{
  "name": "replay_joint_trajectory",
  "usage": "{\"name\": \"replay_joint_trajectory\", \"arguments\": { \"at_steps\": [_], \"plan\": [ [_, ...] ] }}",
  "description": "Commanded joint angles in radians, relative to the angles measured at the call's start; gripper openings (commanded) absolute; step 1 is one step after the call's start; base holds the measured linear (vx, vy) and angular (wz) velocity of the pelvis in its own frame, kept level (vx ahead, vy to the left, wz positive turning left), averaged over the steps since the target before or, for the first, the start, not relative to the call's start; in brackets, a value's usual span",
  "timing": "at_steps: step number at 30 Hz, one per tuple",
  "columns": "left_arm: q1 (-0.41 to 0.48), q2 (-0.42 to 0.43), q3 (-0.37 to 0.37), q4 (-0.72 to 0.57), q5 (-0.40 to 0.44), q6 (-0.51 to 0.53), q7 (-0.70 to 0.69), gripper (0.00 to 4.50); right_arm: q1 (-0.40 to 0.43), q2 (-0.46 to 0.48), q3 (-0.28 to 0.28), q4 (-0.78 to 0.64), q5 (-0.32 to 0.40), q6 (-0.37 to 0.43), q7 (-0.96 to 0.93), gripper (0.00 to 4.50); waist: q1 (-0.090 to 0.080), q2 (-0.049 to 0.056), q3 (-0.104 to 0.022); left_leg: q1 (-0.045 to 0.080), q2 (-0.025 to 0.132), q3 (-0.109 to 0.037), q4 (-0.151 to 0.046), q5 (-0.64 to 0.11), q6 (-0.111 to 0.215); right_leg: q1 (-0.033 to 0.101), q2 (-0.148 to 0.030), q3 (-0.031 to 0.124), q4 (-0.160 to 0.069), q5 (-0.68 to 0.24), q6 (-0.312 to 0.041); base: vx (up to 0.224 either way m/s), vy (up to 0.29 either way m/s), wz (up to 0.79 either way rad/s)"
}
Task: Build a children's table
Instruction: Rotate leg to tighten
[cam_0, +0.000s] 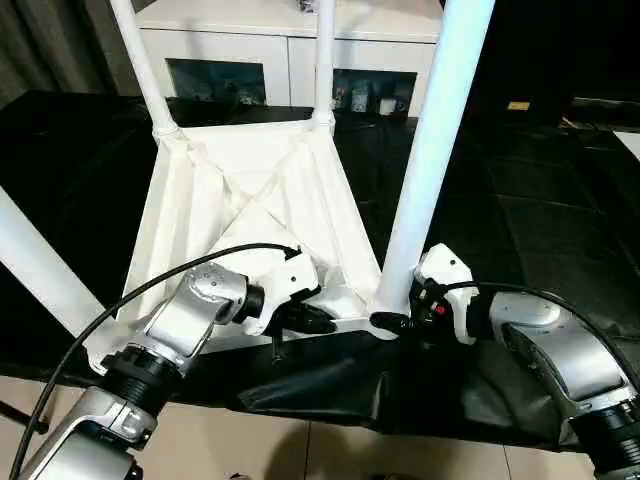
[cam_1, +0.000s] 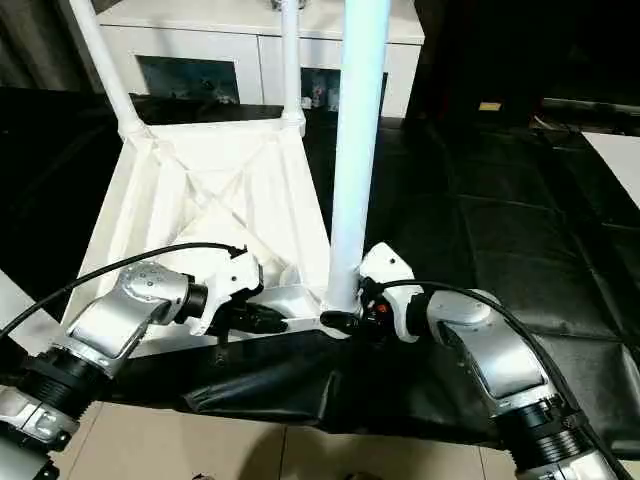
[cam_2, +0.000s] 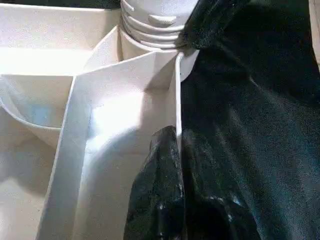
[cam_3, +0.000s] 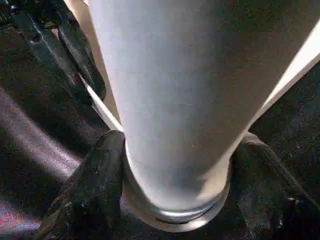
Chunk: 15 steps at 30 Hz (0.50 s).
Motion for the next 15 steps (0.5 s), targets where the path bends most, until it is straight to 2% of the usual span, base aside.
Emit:
{"name": "replay_joint_trajectory", "arguments": {
  "at_steps": [1, 2, 4, 5, 6, 7, 8, 10, 11, 13, 14, 15],
  "plan": [
    [-0.016, -0.019, -0.019, 0.009, 0.024, -0.002, 0.027, 0.0, -0.017, 0.044, -0.037, 0.099, -0.06, 0.016, -0.154, 2.69, -0.004, -0.007, -0.059, 0.006, 0.021, 0.0, -0.074, -0.269, 0.034, 0.05, -0.028, 0.023, -0.06, -0.299, -0.214, 0.0, 0.0, 0.0],
    [-0.021, -0.031, -0.014, 0.025, 0.03, -0.001, 0.053, 0.0, -0.023, 0.063, -0.046, 0.115, -0.067, 0.021, -0.194, 2.69, -0.007, -0.006, -0.056, 0.006, 0.021, 0.0, -0.076, -0.282, 0.029, 0.046, -0.027, 0.022, -0.063, -0.322, -0.21, 0.0, 0.0, 0.0],
    [-0.049, -0.08, 0.005, 0.096, 0.061, -0.003, 0.173, 0.0, -0.045, 0.143, -0.092, 0.172, -0.083, 0.061, -0.349, 2.69, -0.022, -0.012, -0.054, 0.011, 0.014, -0.003, -0.075, -0.344, 0.002, 0.04, -0.025, 0.018, -0.075, -0.45, -0.167, 0.0, 0.0, 0.0],
    [-0.056, -0.091, 0.009, 0.113, 0.067, -0.003, 0.199, 0.0, -0.048, 0.158, -0.1, 0.182, -0.085, 0.068, -0.376, 2.69, -0.026, -0.012, -0.052, 0.012, 0.012, -0.004, -0.075, -0.355, -0.003, 0.037, -0.025, 0.017, -0.079, -0.477, -0.159, -0.054, 0.004, -0.01],
    [-0.077, -0.125, 0.024, 0.161, 0.076, 0.004, 0.275, 0.0, -0.06, 0.204, -0.122, 0.214, -0.094, 0.081, -0.463, 2.69, -0.029, -0.012, -0.052, 0.014, 0.01, -0.007, -0.075, -0.374, -0.011, 0.036, -0.025, 0.013, -0.085, -0.527, -0.136, -0.058, 0.007, -0.01],
    [-0.078, -0.127, 0.024, 0.162, 0.077, 0.005, 0.277, 0.0, -0.06, 0.205, -0.122, 0.215, -0.094, 0.082, -0.465, 2.69, -0.032, -0.011, -0.05, 0.016, 0.009, -0.009, -0.074, -0.395, -0.013, 0.031, -0.026, 0.01, -0.093, -0.565, -0.12, -0.058, 0.007, -0.01],
    [-0.099, -0.166, 0.038, 0.208, 0.084, 0.017, 0.351, 0.0, -0.076, 0.262, -0.147, 0.257, -0.102, 0.084, -0.567, 2.69, -0.035, -0.009, -0.05, 0.015, 0.009, -0.012, -0.074, -0.405, -0.015, 0.032, -0.026, 0.008, -0.094, -0.578, -0.113, 0.0, 0.0, 0.0],
    [-0.111, -0.191, 0.046, 0.23, 0.086, 0.03, 0.393, 0.0, -0.087, 0.299, -0.165, 0.282, -0.099, 0.086, -0.626, 2.69, -0.047, -0.013, -0.05, 0.012, 0.003, -0.015, -0.071, -0.422, -0.013, 0.03, -0.025, 0.001, -0.104, -0.629, -0.083, 0.0, 0.0, 0.0],
    [-0.124, -0.222, 0.057, 0.256, 0.09, 0.043, 0.445, 0.0, -0.101, 0.341, -0.184, 0.313, -0.099, 0.082, -0.696, 2.69, -0.048, -0.01, -0.049, 0.015, 0.004, -0.016, -0.071, -0.43, -0.013, 0.026, -0.027, -0.001, -0.108, -0.645, -0.079, 0.0, 0.0, 0.0],
    [-0.162, -0.293, 0.072, 0.328, 0.109, 0.061, 0.567, 0.0, -0.146, 0.439, -0.228, 0.401, -0.1, 0.06, -0.868, 2.69, -0.06, -0.006, -0.048, 0.016, 0.0, -0.022, -0.069, -0.462, -0.016, 0.023, -0.026, -0.014, -0.12, -0.692, -0.054, 0.0, 0.0, 0.0],
    [-0.173, -0.309, 0.073, 0.347, 0.116, 0.057, 0.597, 0.0, -0.16, 0.459, -0.235, 0.425, -0.104, 0.052, -0.911, 2.69, -0.066, -0.001, -0.049, 0.021, -0.001, -0.028, -0.068, -0.487, -0.018, 0.024, -0.025, -0.026, -0.127, -0.703, -0.041, 0.0, 0.0, 0.0],
    [-0.188, -0.332, 0.08, 0.378, 0.123, 0.048, 0.639, 0.0, -0.179, 0.486, -0.242, 0.457, -0.107, 0.038, -0.95, 2.69, -0.067, 0.002, -0.047, 0.026, 0.002, -0.03, -0.071, -0.502, -0.016, 0.025, -0.024, -0.031, -0.132, -0.695, -0.04, 0.0, 0.0, 0.0]
  ]
}}
